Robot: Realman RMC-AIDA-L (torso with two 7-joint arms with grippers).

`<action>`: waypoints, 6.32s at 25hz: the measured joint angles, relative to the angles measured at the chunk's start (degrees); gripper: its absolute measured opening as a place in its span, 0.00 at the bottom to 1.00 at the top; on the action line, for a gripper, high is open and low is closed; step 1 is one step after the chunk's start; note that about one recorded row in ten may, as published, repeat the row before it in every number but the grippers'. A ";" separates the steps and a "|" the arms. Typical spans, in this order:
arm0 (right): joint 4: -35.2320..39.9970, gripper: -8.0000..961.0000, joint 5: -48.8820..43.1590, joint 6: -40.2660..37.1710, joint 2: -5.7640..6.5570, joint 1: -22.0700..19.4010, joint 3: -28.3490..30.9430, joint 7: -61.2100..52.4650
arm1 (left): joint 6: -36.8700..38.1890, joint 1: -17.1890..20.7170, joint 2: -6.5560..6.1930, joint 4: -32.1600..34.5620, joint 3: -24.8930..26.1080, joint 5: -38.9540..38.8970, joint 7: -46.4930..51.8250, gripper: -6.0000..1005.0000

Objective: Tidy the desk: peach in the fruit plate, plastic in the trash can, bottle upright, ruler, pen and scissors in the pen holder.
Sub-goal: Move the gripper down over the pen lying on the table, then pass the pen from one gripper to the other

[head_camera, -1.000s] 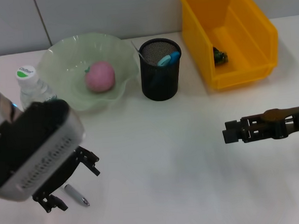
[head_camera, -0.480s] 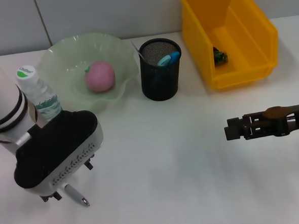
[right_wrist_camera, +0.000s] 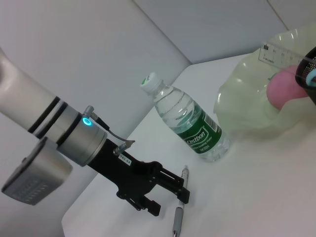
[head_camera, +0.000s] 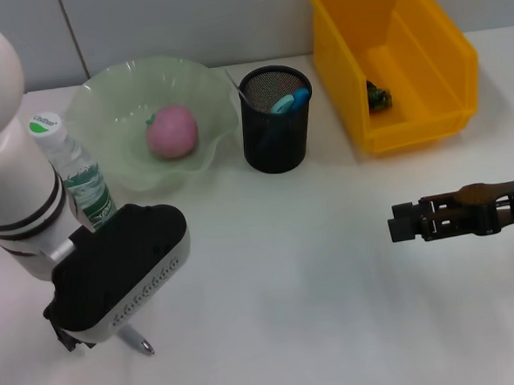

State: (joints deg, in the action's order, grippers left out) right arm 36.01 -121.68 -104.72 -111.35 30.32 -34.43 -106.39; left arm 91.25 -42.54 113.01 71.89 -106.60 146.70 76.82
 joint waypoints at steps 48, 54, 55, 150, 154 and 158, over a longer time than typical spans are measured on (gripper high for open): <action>0.02 0.76 -0.14 -0.05 0.17 -0.26 0.03 0.39 | -2.95 -1.12 1.76 -4.53 -2.05 3.53 2.11 0.22; 0.02 0.76 -0.14 -0.05 0.17 -0.26 0.04 0.35 | -3.28 -1.17 1.80 -5.09 -2.20 3.59 2.11 0.19; 0.02 0.76 -0.14 -0.05 0.17 -0.27 0.05 0.35 | -3.34 -1.18 1.80 -5.20 -2.21 3.59 2.11 0.19; -31.69 0.76 26.50 11.47 -8.28 8.21 7.39 81.49 | 1.91 4.04 6.17 -91.23 91.37 -58.24 -9.26 0.14; -32.22 0.74 26.50 11.58 -8.34 8.56 7.43 81.50 | 1.91 4.04 6.17 -91.80 91.40 -58.15 -9.59 0.14; -33.58 0.71 26.72 11.67 -8.36 8.70 8.44 82.62 | 1.91 4.05 6.17 -91.84 91.40 -57.77 -9.65 0.14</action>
State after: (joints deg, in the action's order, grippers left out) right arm 2.43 -94.96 -93.05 -119.71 39.02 -26.00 -23.77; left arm 93.15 -38.49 119.18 -19.96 -15.20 88.93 67.17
